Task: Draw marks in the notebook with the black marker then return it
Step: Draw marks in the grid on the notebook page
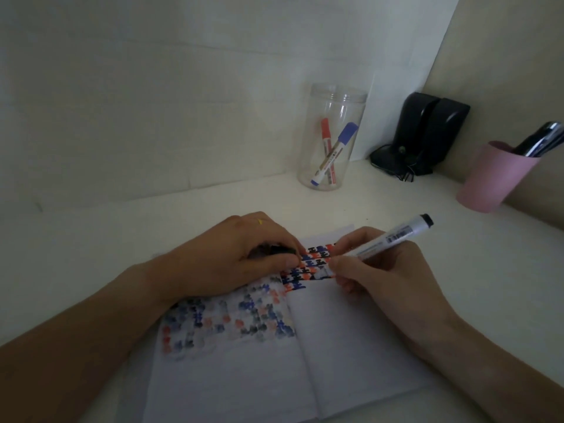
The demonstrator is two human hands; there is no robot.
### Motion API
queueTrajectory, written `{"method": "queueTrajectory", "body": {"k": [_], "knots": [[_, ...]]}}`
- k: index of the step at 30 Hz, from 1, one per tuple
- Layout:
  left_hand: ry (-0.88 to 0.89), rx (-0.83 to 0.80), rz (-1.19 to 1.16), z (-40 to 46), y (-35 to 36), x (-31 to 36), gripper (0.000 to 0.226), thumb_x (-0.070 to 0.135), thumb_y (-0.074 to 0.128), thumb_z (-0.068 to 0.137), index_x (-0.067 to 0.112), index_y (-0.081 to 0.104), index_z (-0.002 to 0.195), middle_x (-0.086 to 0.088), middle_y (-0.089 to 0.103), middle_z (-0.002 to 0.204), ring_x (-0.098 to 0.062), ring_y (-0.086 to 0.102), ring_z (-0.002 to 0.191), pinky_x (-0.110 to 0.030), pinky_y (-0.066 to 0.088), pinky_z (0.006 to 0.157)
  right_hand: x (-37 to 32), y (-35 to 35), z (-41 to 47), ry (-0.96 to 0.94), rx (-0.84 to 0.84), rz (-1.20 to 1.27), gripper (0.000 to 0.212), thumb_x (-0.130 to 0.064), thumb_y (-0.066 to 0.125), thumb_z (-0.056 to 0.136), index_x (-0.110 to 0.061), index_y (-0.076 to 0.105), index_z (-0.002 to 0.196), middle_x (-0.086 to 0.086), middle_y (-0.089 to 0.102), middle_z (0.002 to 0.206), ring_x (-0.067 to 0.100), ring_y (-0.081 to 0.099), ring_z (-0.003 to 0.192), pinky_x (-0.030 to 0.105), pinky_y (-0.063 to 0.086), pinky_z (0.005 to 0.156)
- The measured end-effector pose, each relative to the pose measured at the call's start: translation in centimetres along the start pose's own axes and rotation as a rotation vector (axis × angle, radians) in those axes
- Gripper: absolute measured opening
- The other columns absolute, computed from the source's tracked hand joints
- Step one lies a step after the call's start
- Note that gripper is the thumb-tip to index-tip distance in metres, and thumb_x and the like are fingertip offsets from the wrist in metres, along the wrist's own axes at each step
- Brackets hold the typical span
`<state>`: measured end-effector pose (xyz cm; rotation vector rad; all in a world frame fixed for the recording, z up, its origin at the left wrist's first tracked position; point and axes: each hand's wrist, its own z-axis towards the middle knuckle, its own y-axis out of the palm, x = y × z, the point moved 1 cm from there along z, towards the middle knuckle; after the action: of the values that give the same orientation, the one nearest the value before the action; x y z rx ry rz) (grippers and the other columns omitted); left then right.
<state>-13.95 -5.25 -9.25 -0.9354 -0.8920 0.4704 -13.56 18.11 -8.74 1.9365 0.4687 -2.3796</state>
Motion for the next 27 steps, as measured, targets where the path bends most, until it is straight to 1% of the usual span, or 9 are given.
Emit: {"method": "queueTrajectory", "body": {"k": [2,5,8,12,15,19,22,24,27], "knots": [[0.005,0.001,-0.004,0.07,-0.03,0.02,0.028,0.048,0.058,0.097,0.036,0.072,0.118,0.022,0.072,0.116,-0.002,0.061,0.114,-0.023,0.051,0.096,-0.07,0.12,-0.28,-0.043,-0.013,-0.019,0.007,0.001,0.075,0.079,-0.004,0.073,0.076,0.013,0.07,0.061,0.023,0.063,0.054,0.031,0.056,0.053],[0.007,0.002,-0.008,0.05,-0.06,-0.13,0.027,0.05,0.059,0.096,0.039,0.072,0.117,0.021,0.073,0.116,-0.001,0.062,0.114,-0.024,0.052,0.095,0.0,0.13,-0.39,-0.054,-0.011,-0.014,0.006,-0.001,0.075,0.078,-0.007,0.074,0.075,0.017,0.072,0.065,0.025,0.066,0.055,0.031,0.058,0.053],[-0.008,-0.01,-0.025,0.03,-0.15,-0.17,0.026,0.052,0.06,0.094,0.043,0.072,0.116,0.021,0.074,0.117,-0.002,0.062,0.115,-0.027,0.053,0.095,-0.14,0.09,-0.43,-0.051,-0.017,-0.024,0.007,0.0,0.075,0.079,-0.006,0.075,0.077,0.018,0.073,0.067,0.026,0.069,0.056,0.03,0.06,0.055],[-0.009,-0.02,-0.033,0.0,-0.26,-0.14,0.024,0.048,0.064,0.094,0.043,0.073,0.115,0.022,0.074,0.119,-0.004,0.063,0.117,-0.031,0.054,0.097,-0.1,0.06,-0.46,-0.037,-0.012,-0.064,0.007,0.0,0.077,0.08,-0.006,0.076,0.077,0.017,0.074,0.068,0.036,0.071,0.062,0.029,0.061,0.055],[-0.005,-0.021,-0.032,0.03,-0.25,-0.11,0.023,0.045,0.066,0.094,0.04,0.074,0.115,0.023,0.074,0.12,-0.003,0.063,0.118,-0.031,0.054,0.098,0.03,0.08,-0.45,-0.027,-0.011,-0.091,0.006,-0.002,0.078,0.08,-0.008,0.077,0.078,0.016,0.075,0.069,0.034,0.072,0.063,0.03,0.062,0.057],[0.003,-0.016,-0.03,0.05,-0.26,-0.15,0.024,0.044,0.067,0.094,0.037,0.076,0.115,0.024,0.074,0.12,-0.003,0.063,0.118,-0.03,0.054,0.098,0.02,-0.03,-0.48,-0.025,-0.027,-0.136,0.006,-0.007,0.079,0.08,-0.012,0.078,0.079,0.013,0.076,0.07,0.029,0.074,0.063,0.035,0.064,0.061],[0.011,-0.015,-0.015,0.06,-0.24,-0.26,0.024,0.044,0.067,0.094,0.035,0.076,0.115,0.024,0.074,0.12,-0.003,0.063,0.117,-0.029,0.053,0.098,0.26,-0.03,-0.43,-0.016,-0.018,-0.17,0.006,-0.011,0.08,0.079,-0.017,0.079,0.077,0.008,0.077,0.069,0.022,0.074,0.062,0.034,0.063,0.062],[0.016,-0.017,-0.007,0.07,-0.23,-0.25,0.024,0.044,0.066,0.094,0.036,0.076,0.115,0.024,0.074,0.12,-0.002,0.063,0.117,-0.028,0.053,0.098,0.5,-0.06,-0.35,-0.012,0.005,-0.185,0.006,-0.014,0.08,0.077,-0.019,0.078,0.076,0.005,0.077,0.069,0.021,0.074,0.063,0.035,0.063,0.063],[0.016,-0.02,-0.012,0.07,-0.24,-0.2,0.023,0.045,0.066,0.095,0.038,0.075,0.114,0.025,0.073,0.121,-0.001,0.063,0.118,-0.027,0.053,0.098,0.71,-0.12,-0.23,-0.015,0.016,-0.188,0.007,-0.012,0.078,0.078,-0.019,0.078,0.076,0.006,0.076,0.069,0.023,0.074,0.063,0.036,0.062,0.062]]}}
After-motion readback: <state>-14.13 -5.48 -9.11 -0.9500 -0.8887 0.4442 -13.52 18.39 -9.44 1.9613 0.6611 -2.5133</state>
